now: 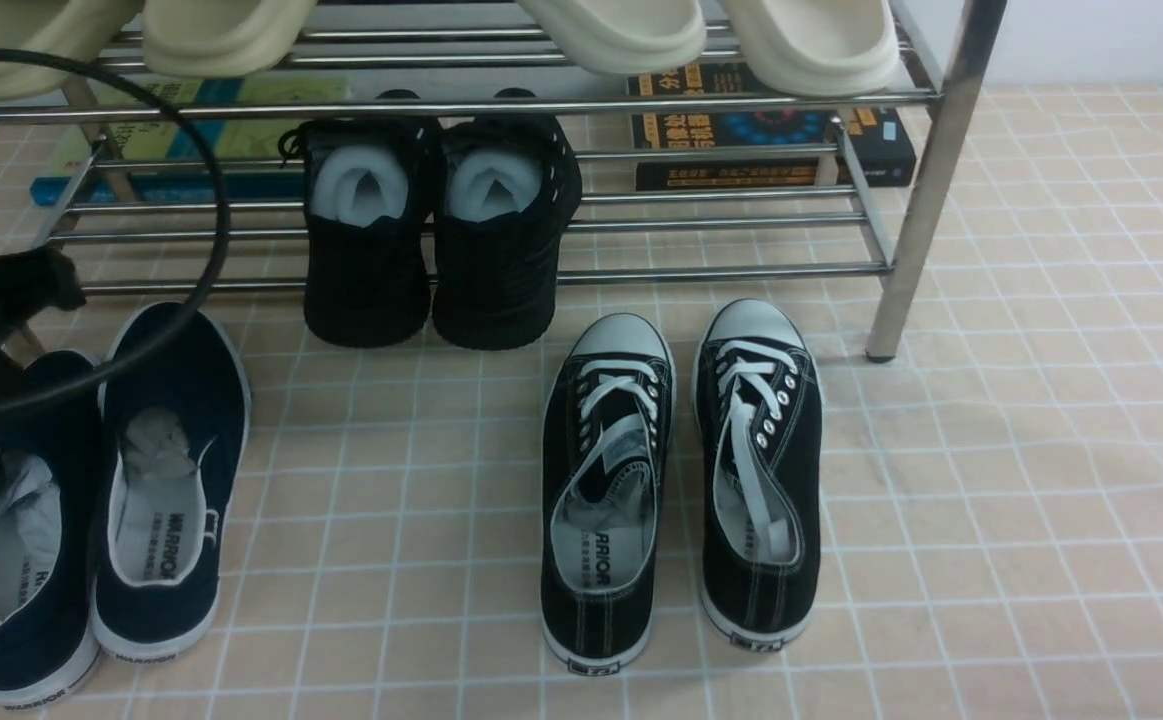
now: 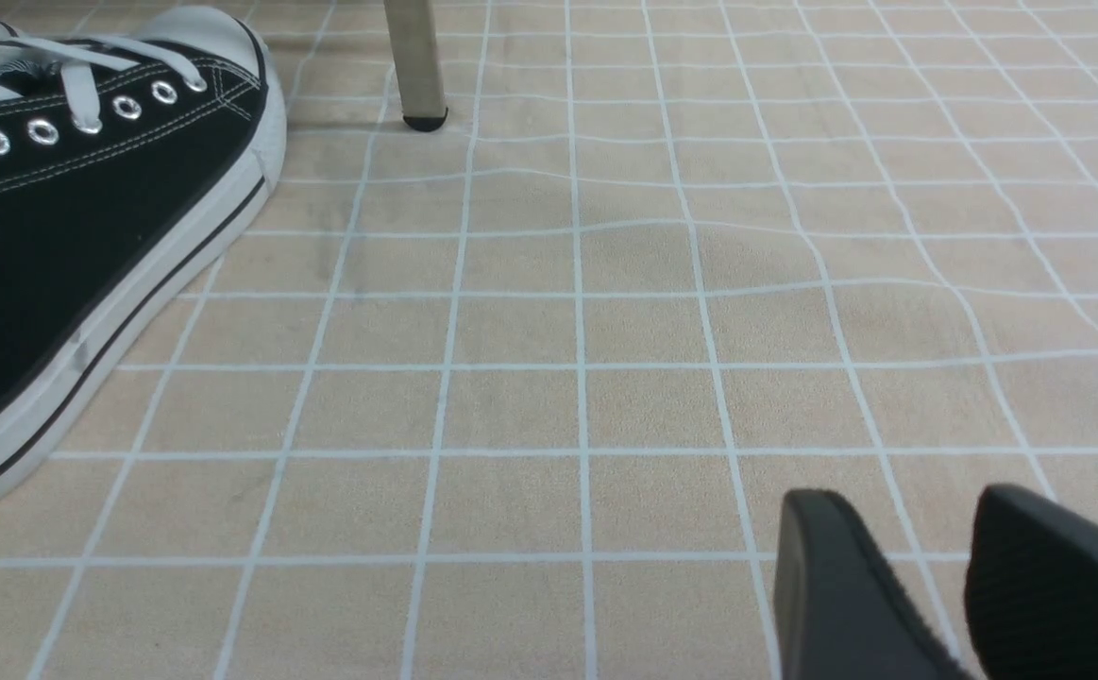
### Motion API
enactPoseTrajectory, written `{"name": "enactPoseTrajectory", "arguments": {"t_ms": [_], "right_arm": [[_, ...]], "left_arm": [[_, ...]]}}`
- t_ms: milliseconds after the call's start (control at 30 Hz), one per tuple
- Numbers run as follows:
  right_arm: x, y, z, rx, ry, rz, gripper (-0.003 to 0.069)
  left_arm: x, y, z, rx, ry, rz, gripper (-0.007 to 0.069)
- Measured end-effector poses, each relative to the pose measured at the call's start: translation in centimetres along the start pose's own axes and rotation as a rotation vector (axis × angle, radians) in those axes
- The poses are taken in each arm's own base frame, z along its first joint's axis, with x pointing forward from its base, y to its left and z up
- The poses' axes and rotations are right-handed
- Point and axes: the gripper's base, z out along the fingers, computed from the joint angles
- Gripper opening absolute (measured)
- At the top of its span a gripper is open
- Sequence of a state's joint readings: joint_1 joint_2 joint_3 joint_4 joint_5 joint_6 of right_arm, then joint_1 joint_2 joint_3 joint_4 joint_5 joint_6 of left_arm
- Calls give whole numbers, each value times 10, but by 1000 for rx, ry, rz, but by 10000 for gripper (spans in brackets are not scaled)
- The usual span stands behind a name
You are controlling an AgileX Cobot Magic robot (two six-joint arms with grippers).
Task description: Take the shoes off the shelf from the light coffee tablecloth by hand.
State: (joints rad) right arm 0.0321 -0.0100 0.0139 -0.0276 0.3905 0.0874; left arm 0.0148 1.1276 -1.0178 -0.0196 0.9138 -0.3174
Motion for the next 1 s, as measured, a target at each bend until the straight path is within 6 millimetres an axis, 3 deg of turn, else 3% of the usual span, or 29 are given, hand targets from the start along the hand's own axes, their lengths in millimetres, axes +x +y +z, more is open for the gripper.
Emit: {"name": "enactPoseTrajectory", "arguments": {"t_ms": [167, 267, 400, 533, 667, 867, 1000], "right_arm": [[0, 0, 0, 0, 0, 0, 237], [0, 0, 0, 0, 0, 0, 237], [0, 0, 0, 0, 0, 0, 237], [0, 0, 0, 0, 0, 0, 237], [0, 0, 0, 0, 0, 0, 237], [0, 0, 0, 0, 0, 0, 237], [0, 0, 0, 0, 0, 0, 237]], "left_arm": [[2, -1, 11, -4, 69, 19, 1], [-2, -1, 29, -21, 102, 26, 24], [-6, 0, 53, -59, 134, 44, 108], [-8, 2, 84, -91, 182, 67, 257], [-8, 2, 113, -98, 213, 96, 347], [-7, 3, 144, -102, 237, 109, 336], [-5, 4, 158, -107, 251, 113, 262]]}}
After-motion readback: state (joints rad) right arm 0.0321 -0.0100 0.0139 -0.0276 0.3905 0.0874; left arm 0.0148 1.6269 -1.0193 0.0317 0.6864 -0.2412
